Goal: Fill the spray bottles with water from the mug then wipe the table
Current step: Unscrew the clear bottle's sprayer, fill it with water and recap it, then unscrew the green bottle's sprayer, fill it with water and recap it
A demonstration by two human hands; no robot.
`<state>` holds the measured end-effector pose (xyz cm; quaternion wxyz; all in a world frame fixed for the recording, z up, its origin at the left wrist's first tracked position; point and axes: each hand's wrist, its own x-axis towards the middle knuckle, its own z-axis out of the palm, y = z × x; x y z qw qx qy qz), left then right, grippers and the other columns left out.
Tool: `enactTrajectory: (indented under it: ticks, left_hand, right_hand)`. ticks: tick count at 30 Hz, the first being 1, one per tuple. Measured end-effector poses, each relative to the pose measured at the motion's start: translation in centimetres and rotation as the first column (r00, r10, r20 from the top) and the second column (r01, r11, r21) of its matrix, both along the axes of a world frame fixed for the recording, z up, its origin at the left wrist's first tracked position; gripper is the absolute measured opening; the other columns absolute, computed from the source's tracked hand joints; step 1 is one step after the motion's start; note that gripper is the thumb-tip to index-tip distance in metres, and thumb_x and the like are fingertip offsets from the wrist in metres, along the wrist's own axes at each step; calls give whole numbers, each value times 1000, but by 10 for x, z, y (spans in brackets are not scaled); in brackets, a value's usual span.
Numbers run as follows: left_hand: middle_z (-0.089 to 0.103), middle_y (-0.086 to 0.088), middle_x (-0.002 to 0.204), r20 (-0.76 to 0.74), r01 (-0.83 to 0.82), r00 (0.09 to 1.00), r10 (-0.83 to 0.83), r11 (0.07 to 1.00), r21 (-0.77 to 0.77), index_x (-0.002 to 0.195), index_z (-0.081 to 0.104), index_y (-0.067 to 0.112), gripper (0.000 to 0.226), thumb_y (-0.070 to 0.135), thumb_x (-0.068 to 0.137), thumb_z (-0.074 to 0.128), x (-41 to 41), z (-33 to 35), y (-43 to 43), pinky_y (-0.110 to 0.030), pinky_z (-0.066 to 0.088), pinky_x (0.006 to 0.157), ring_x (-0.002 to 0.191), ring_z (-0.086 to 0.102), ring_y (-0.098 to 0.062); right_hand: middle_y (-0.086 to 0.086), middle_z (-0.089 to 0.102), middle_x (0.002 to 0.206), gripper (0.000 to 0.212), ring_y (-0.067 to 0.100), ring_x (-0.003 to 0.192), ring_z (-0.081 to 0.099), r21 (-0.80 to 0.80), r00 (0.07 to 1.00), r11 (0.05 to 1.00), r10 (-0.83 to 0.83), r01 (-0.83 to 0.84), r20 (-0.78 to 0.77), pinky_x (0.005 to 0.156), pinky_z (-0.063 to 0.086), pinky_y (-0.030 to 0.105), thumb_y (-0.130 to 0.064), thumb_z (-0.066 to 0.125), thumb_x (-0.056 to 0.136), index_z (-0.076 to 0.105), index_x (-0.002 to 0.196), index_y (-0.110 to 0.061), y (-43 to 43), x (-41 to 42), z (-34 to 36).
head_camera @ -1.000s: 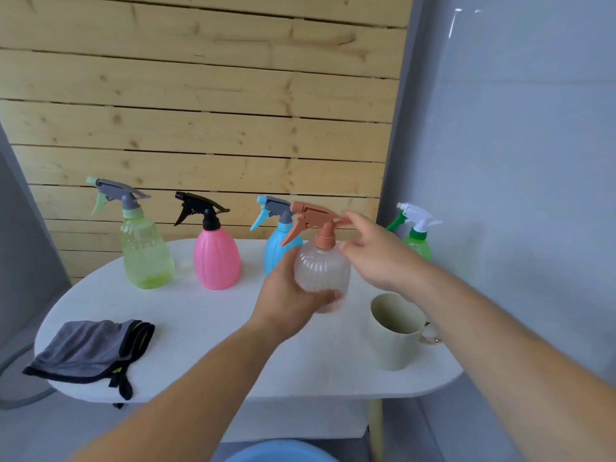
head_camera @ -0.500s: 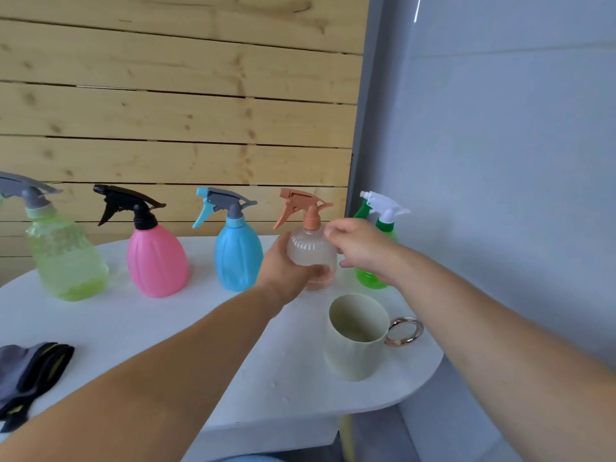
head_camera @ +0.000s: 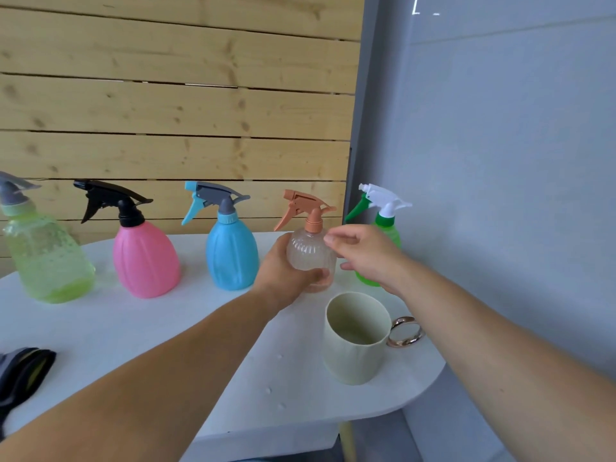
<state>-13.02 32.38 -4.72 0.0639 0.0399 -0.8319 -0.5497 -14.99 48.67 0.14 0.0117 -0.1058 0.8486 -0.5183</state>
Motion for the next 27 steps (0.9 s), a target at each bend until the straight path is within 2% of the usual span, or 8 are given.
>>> enactTrajectory:
  ticks: [4,10,16,19,22,24,26,27]
  left_hand:
    - [57,5,128,15,9,1000,-10,999,33,148,40,26,86,25,77,89,2,0,1,-30,49,93,115,57,-19]
    - [60,4,127,43,2,999,-7,992,128,148,40,27,77,32,85,83,5,4,3,-32,52,95,115,61,-20]
    - [60,2,135,72,-13,997,5,994,108,153,38,28,85,38,82,84,2,5,4,-43,53,105,120,62,-23]
    - [60,1,136,81,-21,997,12,995,101,154,37,28,87,39,82,84,1,6,6,-44,53,106,120,61,-23]
    - [59,1,137,99,-26,995,17,996,91,155,35,28,89,39,82,84,1,7,8,-43,52,107,122,60,-23]
    - [57,-1,142,132,-32,991,20,996,84,156,33,25,92,40,81,85,3,9,7,-42,51,108,124,59,-25]
    - [52,-4,148,190,-57,980,49,998,36,157,29,21,93,44,84,81,11,13,7,-39,49,105,128,56,-27]
    - [50,-6,148,220,-82,973,77,997,12,157,29,19,89,46,87,77,16,15,8,-38,48,100,128,54,-28]
  right_hand:
    - [-2,65,120,29,13,112,62,13,999,1000,-10,10,-31,84,60,37,-27,65,94,67,121,-22,0,-1,-3]
    - [-5,60,120,33,11,112,61,8,1000,1000,1,-1,-31,84,60,37,-27,64,94,65,126,-20,1,0,-4]
    - [-3,61,124,34,14,114,60,28,1000,1000,-9,10,-26,85,59,38,-29,61,96,63,129,-22,0,0,-3]
    - [-1,60,131,36,13,108,61,40,1000,999,-27,28,-7,86,59,39,-32,60,96,62,131,-24,0,0,-3]
    - [0,60,133,37,13,112,59,45,1000,999,-5,5,5,86,59,37,-32,60,96,60,132,-23,1,-1,-5]
    - [-1,65,124,30,14,104,64,25,1000,999,-23,23,-3,85,60,40,-34,61,95,66,123,-23,5,-1,-4]
    - [-2,74,92,21,22,84,70,-3,986,988,-152,152,-67,79,60,48,-41,62,90,72,87,-24,14,0,-1]
    - [2,72,75,34,28,74,69,-14,963,970,-242,242,-119,73,59,49,-46,60,85,67,72,-16,20,-1,-1]
